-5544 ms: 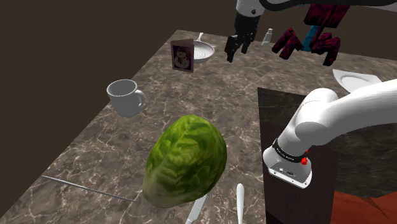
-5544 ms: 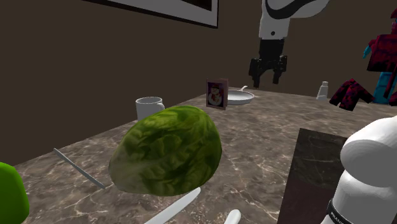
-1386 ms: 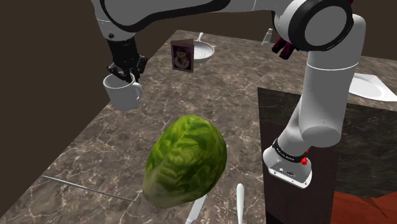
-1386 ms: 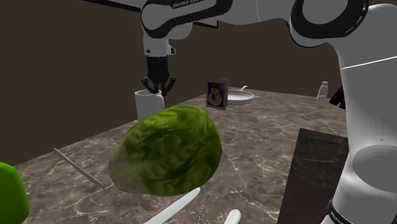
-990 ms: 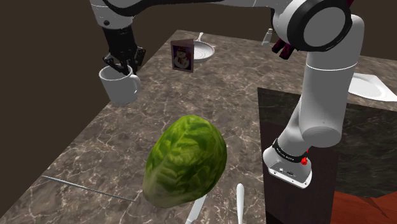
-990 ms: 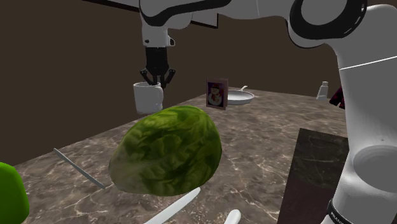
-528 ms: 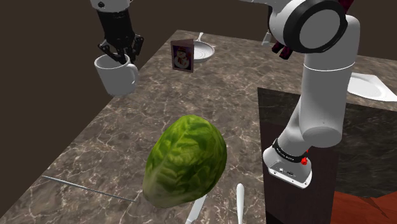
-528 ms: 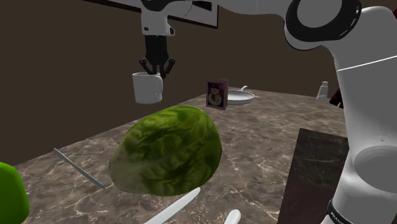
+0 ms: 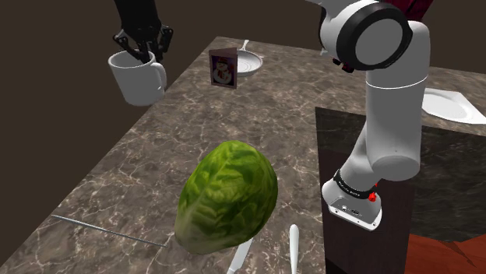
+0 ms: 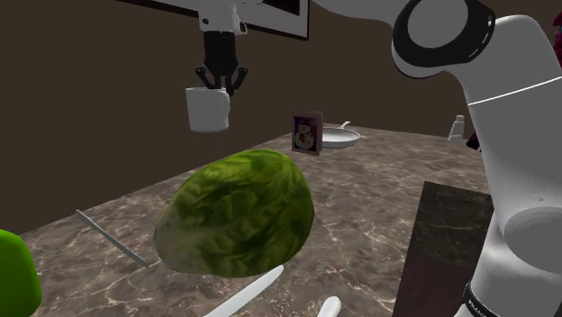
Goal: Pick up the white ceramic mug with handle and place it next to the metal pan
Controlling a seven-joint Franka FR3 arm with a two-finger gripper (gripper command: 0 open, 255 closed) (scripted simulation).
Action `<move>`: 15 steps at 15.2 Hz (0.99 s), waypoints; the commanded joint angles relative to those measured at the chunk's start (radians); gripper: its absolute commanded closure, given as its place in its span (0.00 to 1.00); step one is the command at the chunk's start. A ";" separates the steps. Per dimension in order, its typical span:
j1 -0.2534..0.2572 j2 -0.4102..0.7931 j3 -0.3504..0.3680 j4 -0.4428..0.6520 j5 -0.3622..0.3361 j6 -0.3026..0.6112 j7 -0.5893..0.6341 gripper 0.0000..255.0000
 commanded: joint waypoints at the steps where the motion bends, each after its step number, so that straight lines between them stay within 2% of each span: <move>1: 0.018 0.037 -0.002 0.093 -0.012 -0.056 0.001 1.00; 5: 0.063 0.129 -0.010 0.305 -0.041 -0.175 -0.004 1.00; 7: -0.020 0.003 -0.004 0.090 -0.002 -0.085 -0.037 1.00; 9: -0.082 -0.078 -0.007 -0.041 0.026 -0.033 -0.078 1.00; 15: -0.214 -0.243 -0.047 -0.289 0.087 0.059 -0.217 1.00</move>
